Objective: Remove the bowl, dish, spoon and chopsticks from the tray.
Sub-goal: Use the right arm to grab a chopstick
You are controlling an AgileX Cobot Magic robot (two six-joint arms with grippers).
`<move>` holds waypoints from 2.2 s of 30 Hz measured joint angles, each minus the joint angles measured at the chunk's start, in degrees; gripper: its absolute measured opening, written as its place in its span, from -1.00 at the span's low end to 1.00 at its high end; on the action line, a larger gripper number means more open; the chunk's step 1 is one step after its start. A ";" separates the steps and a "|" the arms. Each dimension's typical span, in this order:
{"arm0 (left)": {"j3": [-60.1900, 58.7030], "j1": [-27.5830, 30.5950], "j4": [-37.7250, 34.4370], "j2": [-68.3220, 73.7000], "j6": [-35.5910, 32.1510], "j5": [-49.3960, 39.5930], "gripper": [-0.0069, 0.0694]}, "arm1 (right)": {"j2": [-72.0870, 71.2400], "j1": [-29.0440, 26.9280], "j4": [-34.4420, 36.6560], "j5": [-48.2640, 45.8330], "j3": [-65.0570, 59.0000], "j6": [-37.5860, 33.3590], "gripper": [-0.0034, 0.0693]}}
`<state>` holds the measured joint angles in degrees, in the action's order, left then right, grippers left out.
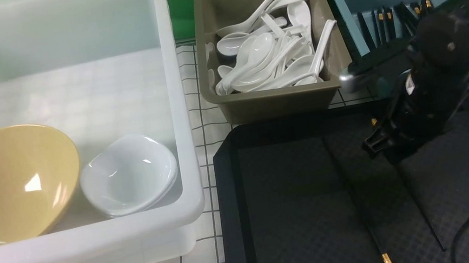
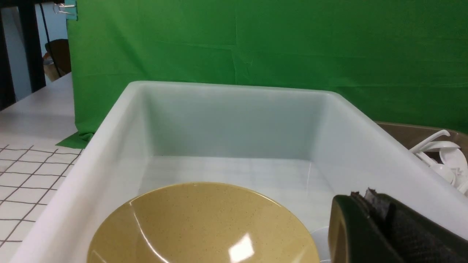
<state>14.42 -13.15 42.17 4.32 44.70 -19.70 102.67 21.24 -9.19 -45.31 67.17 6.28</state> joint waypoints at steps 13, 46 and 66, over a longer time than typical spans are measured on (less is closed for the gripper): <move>0.00 0.00 1.01 0.00 0.00 0.00 -0.85 | 3.86 -0.17 1.31 -3.70 0.00 -4.17 -0.70; 0.00 0.00 1.54 0.00 -0.06 -0.23 -0.85 | 4.04 -1.79 7.76 -0.20 -0.78 -7.64 -0.22; -0.02 0.00 3.39 0.00 -0.01 -0.27 -0.85 | -18.77 -4.13 -6.68 32.99 0.58 -6.94 -0.71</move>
<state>14.39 -13.15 45.56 4.32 44.69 -19.96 83.90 17.10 -15.87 -12.33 67.75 -0.67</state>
